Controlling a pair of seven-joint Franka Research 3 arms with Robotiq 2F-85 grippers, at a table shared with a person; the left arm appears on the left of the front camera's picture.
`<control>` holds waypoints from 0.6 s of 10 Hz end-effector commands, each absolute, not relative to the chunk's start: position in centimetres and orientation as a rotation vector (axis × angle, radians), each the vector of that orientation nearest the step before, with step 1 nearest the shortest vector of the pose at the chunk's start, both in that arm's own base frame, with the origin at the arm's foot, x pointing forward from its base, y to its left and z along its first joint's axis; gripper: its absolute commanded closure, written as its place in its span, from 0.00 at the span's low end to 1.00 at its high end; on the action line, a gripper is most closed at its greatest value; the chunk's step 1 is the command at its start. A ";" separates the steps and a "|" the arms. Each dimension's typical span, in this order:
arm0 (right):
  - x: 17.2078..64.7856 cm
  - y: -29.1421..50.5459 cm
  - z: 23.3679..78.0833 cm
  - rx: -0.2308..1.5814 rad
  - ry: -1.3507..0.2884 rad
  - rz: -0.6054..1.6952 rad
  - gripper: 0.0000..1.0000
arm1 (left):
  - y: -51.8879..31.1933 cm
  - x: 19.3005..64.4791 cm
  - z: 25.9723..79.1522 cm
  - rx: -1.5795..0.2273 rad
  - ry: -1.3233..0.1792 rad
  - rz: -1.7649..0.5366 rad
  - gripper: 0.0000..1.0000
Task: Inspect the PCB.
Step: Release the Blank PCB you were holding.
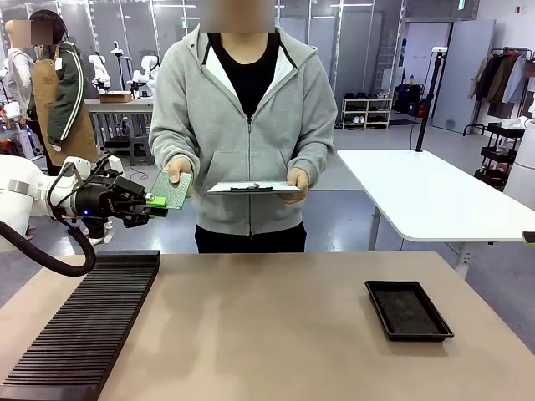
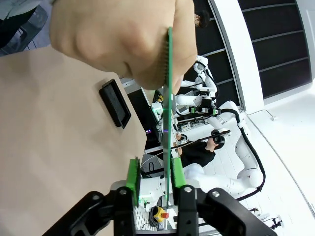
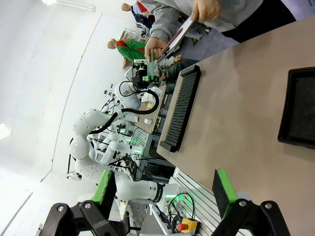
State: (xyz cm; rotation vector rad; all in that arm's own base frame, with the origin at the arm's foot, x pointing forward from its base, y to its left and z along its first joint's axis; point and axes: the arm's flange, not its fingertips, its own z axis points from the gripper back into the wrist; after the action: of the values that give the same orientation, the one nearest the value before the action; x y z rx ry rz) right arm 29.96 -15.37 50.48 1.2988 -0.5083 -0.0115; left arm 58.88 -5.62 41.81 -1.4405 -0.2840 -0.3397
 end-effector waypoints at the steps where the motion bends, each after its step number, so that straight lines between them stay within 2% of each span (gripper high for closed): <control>1: 30.2 -15.3 50.6 1.306 -0.531 0.003 0.00 | -5.5 58.8 41.8 -1.456 -0.292 -0.363 0.62; 2: 30.2 -15.3 50.6 1.306 -0.531 0.003 0.00 | -5.5 58.8 41.8 -1.459 -0.289 -0.365 0.33; 3: 30.2 -15.3 50.6 1.306 -0.531 0.003 0.00 | -5.3 58.8 41.7 -1.465 -0.284 -0.373 0.41; 4: 30.2 -15.3 50.6 1.306 -0.531 0.003 0.00 | -5.3 58.8 41.7 -1.468 -0.283 -0.382 0.12; 5: 30.2 -15.3 50.6 1.306 -0.531 0.003 0.00 | -5.3 58.8 41.8 -1.471 -0.282 -0.382 0.20; 6: 30.2 -15.3 50.6 1.306 -0.531 0.003 0.00 | -5.4 58.7 41.8 -1.473 -0.278 -0.386 0.00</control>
State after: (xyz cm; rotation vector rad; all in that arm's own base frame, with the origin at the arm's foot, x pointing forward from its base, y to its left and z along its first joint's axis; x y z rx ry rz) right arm 29.96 -15.37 50.48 1.2988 -0.5083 -0.0115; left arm 58.72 -5.66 41.90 -1.4534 -0.2771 -0.3507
